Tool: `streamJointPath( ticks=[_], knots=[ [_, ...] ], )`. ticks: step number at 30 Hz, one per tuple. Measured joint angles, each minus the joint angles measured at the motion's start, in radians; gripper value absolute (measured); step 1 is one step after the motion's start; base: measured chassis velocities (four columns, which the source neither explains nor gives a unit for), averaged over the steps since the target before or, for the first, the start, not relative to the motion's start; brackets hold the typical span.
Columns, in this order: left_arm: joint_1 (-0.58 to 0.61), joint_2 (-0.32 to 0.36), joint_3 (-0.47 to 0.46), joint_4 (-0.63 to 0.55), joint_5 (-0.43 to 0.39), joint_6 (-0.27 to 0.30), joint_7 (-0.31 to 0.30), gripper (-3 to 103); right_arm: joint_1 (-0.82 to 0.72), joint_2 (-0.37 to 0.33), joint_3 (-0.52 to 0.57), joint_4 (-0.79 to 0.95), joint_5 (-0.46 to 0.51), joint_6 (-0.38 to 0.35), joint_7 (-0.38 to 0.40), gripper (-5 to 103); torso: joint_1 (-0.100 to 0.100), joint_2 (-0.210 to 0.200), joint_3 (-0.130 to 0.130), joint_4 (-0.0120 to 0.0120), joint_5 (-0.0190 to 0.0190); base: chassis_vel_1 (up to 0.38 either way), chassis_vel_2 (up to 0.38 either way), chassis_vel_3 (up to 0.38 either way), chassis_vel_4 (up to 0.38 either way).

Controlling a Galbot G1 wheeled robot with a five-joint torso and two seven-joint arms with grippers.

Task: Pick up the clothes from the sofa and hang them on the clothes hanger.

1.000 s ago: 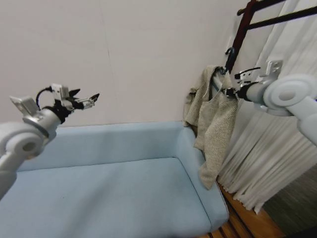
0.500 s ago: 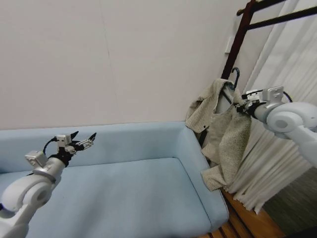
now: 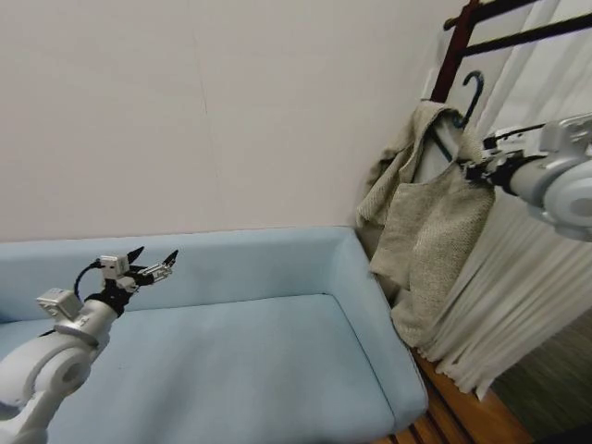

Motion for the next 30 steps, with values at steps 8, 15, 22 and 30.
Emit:
streamJointPath(
  ticks=[8,15,22,30],
  knots=[
    [-0.029,-0.002,0.064,-0.014,0.014,0.008,0.002,100,0.04,-0.212,0.09,0.058,0.391,0.0,0.051,5,0.0,0.0,0.0,0.0,-0.0004,0.0,0.0,0.0,0.0],
    [-0.046,-0.006,0.103,-0.023,0.027,0.013,0.002,100,0.016,-0.246,0.148,0.067,0.42,0.001,0.025,5,0.0,0.0,0.0,0.0001,-0.0004,0.0,0.0,0.0,0.0],
    [-0.055,0.005,0.128,-0.046,0.029,0.026,-0.013,100,0.007,-0.189,0.124,0.055,0.379,0.029,0.022,5,0.0,0.0,0.0,0.0002,-0.0004,0.0,0.0,0.0,0.0],
    [-0.05,0.043,0.124,-0.046,0.026,0.027,-0.02,100,-0.008,-0.039,0.061,-0.005,0.203,0.071,0.018,5,0.0,0.0,0.0,0.0004,-0.0005,0.0,0.0,0.0,0.0]
  ],
)
